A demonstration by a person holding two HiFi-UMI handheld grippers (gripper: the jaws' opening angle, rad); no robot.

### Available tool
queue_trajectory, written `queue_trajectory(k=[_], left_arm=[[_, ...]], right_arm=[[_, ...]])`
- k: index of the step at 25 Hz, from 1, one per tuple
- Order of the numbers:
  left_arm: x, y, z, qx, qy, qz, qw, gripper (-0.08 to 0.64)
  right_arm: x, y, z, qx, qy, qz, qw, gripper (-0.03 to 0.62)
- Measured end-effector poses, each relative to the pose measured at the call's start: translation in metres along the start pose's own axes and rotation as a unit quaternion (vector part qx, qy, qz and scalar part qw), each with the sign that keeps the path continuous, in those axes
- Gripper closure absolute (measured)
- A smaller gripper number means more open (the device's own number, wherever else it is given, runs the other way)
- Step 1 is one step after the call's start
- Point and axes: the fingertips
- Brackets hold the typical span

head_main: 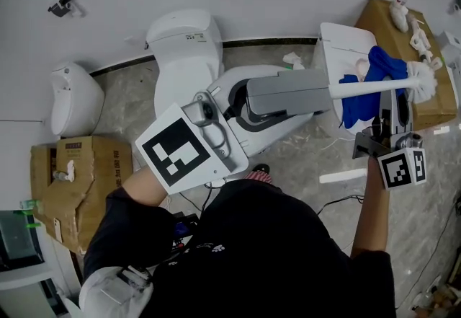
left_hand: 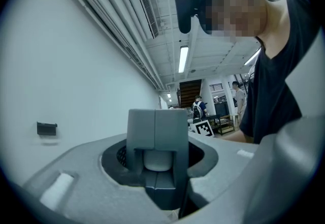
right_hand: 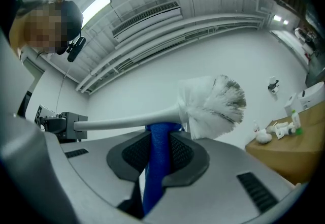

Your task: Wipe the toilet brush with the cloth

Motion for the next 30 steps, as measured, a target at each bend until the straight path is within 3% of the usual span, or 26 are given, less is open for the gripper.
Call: queue_trajectory(k=[8, 17, 30], left_arm=[[0.0, 0.004, -0.007, 0.006, 0.002, -0.002, 1.0, 0.393], [-0.008, 0.013, -0.049, 0.062, 0.046, -0.007, 0.997, 0.393], [-0.025, 0.024, -0.077, 0.102, 0.056, -0.026, 0.9929, 0.393]], right_arm=[[-0.026, -0.003, -0.011, 0.01, -0.008, -0.037, 0.999, 0.528], [-0.048, -0.005, -0.022, 0.027, -0.017, -0.07, 0.997, 0.528], [-0.035, 0.007, -0.034, 0.04, 0.003, -0.048, 0.998, 0.528]])
Point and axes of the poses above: the fingertips, and each gripper's own axes: y backward along the fingers, z to its right, x out of its top, and after that the axes turned 7 degrees about -z, right-handed
